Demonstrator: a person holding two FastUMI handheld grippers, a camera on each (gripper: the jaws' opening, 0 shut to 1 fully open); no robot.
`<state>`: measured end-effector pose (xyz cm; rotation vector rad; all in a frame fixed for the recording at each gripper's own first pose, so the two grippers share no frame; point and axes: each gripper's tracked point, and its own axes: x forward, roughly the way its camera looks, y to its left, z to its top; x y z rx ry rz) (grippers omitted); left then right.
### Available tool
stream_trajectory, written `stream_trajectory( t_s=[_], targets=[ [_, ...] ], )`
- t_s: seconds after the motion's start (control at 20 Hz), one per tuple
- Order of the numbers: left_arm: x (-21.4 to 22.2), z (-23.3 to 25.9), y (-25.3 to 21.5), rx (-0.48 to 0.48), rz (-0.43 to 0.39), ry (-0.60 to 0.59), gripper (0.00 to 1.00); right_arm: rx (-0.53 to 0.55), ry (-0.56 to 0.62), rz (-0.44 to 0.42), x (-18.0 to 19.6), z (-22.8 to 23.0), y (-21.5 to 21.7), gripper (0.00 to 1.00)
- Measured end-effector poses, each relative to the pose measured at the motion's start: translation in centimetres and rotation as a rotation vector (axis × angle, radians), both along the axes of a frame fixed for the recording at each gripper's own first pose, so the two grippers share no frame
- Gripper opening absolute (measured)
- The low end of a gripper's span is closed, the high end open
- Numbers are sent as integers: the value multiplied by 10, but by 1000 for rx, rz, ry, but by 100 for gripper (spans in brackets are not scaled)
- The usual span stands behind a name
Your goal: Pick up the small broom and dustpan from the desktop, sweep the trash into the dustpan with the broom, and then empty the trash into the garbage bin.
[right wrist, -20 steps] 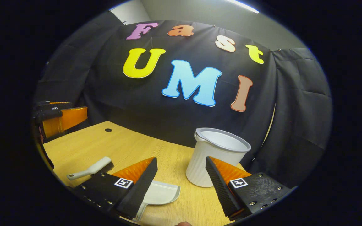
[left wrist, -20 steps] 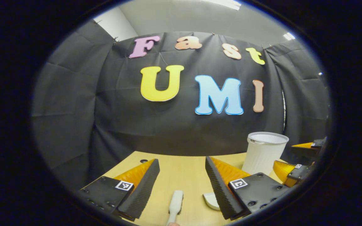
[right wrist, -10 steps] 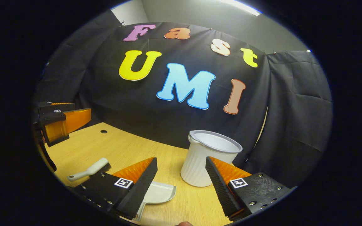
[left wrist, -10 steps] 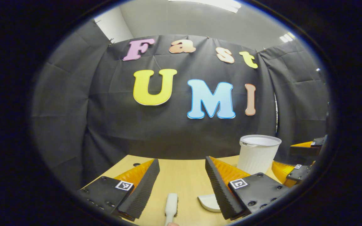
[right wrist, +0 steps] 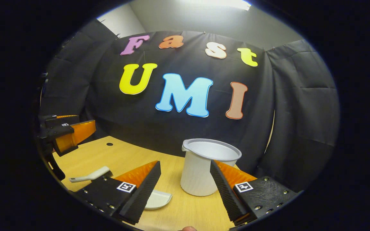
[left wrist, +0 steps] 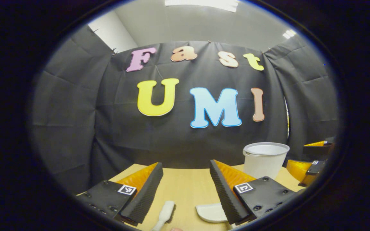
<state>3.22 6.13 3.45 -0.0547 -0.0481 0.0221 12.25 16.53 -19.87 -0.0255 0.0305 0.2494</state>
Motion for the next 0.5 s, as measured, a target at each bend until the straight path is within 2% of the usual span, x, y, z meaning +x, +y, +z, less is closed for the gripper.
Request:
stream_trajectory(
  t_s=[0.1, 0.25, 0.5],
  targets=[
    [-6, 1, -30, -2, -3, 0, 96, 9, -43, 20, 4, 4, -25, 96],
    [-12, 2, -69, -34, 20, 10, 96, -5, -104, -4, 8, 6, -75, 96],
    [-16, 27, -138, -67, 9, -21, 96, -51, -161, -16, 13, 2, -132, 96]
  ],
)
